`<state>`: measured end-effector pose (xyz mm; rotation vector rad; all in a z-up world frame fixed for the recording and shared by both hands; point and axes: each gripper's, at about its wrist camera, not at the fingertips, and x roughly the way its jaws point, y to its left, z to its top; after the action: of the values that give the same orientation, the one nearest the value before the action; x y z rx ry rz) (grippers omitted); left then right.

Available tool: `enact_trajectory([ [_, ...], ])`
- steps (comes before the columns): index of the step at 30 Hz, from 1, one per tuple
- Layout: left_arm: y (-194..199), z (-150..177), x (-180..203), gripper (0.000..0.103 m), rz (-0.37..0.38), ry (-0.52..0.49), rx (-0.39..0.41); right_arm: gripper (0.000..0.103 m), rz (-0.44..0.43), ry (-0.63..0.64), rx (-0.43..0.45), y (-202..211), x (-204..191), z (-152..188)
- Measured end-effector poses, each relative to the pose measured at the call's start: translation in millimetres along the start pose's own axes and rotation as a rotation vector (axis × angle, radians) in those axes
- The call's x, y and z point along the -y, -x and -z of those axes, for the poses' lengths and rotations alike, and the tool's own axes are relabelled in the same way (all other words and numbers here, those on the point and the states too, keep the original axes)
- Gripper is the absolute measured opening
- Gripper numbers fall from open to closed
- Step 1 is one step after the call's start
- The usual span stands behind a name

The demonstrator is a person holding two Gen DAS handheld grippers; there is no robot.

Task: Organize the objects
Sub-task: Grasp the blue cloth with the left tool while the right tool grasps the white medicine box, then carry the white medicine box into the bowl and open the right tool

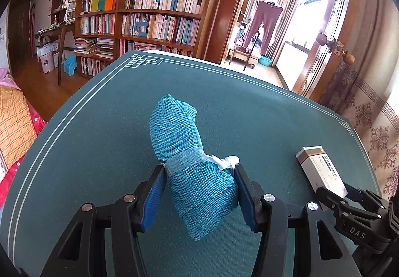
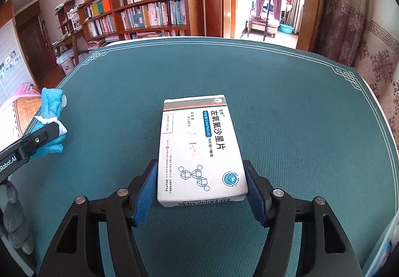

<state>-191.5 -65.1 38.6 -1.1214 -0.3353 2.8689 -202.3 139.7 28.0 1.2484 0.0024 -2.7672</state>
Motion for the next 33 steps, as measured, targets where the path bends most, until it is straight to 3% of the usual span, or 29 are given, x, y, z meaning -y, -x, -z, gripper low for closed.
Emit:
enact_trajectory([
  [15,16,8,34,0.058,0.084,-0.076,0.012,0.065,0.008,0.011,0.073,65,-15,40],
  [33,32,35,90,0.058,0.201,-0.215,-0.009,0.066,0.088,-0.129,0.129,136,34,75],
])
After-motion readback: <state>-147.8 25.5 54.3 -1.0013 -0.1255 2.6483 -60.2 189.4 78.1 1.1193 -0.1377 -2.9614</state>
